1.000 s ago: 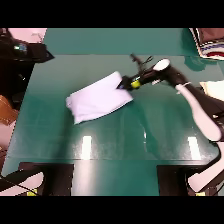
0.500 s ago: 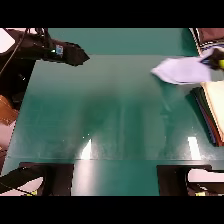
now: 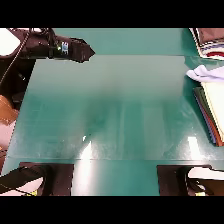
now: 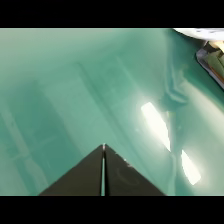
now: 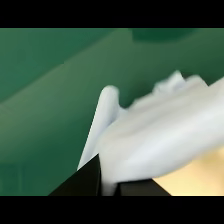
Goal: Fold the shirts.
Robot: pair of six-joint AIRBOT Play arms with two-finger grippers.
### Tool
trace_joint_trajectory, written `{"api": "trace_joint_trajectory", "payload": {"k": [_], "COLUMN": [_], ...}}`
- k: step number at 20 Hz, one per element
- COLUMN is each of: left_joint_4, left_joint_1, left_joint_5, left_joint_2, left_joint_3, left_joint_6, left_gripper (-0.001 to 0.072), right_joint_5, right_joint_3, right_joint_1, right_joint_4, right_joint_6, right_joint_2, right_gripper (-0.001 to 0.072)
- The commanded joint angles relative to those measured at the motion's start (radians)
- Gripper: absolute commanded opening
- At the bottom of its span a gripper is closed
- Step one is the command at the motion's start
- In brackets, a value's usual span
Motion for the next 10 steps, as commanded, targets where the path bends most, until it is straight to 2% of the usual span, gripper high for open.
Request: {"api": "trace_joint_trajectory", "payload": {"k": [1, 4, 10], "left_joint_4": [0.001, 0.009, 0.016], "left_joint_1": [-0.002, -0.002, -0.002], "left_joint_5": [0.006, 0.006, 0.0], "left_joint_2": [0.0, 0.0, 0.0], "left_joint_3": [0.0, 0.0, 0.0], "left_joint_6": [0.002, 0.002, 0.003], "left_gripper": [0.0027, 0.0027, 0.0027], "right_joint_5": [0.031, 0.146, 0.307], "right_joint_3": [0.161, 0.271, 0.22], "right_joint_1": [-0.016, -0.032, -0.155], "right_joint_4": [-0.002, -0.008, -0.013], "right_joint_6": [-0.009, 0.019, 0.066], "right_joint_2": [0.001, 0.006, 0.111], "right_gripper": [0.0017, 0.0017, 0.0017]}}
